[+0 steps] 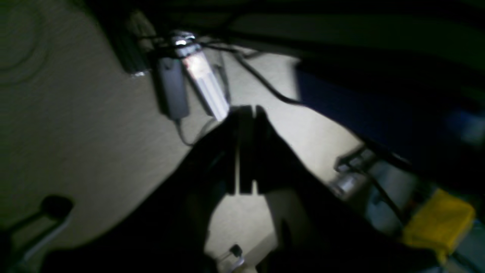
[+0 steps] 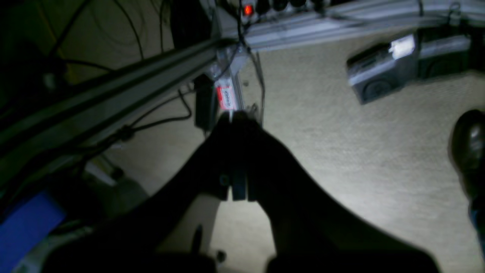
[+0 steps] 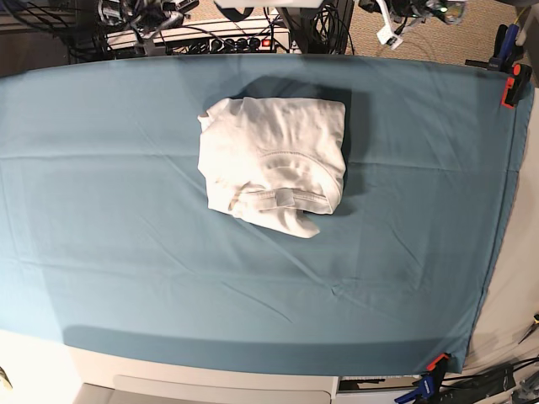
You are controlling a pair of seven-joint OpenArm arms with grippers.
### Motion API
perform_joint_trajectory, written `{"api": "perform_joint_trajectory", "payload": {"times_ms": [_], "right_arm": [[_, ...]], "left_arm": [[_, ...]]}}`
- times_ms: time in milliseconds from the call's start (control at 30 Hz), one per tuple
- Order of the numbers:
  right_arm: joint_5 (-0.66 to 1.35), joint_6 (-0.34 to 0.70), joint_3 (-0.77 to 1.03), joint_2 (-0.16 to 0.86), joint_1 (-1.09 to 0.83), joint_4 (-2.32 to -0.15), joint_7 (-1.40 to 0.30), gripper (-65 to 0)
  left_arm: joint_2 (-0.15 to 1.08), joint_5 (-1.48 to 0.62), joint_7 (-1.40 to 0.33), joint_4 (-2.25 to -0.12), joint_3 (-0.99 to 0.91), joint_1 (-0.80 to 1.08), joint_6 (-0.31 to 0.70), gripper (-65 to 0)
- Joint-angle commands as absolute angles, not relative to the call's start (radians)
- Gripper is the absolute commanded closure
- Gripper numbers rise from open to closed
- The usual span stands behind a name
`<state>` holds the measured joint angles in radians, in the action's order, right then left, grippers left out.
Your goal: Fold the T-shirt properly
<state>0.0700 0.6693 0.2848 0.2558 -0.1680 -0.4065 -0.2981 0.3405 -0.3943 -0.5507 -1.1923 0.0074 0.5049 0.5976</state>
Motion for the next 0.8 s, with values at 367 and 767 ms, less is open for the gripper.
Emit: {"api": "perform_joint_trajectory", "payload": {"times_ms": [367, 767], "right_arm": [[-0.028, 0.313, 0.286, 0.238, -0.111, -0.324, -0.250, 0.0], [-0.007, 0.183, 0.289, 0.091, -0.108, -0.319, -0.189, 0.0]], "left_arm": [[0.208, -0.227, -0.271, -0.634, 0.050, 0.246, 0.169, 0.0], [0.078, -0.086, -0.052, -0.364, 0.050, 0.133, 0.146, 0.0]]}}
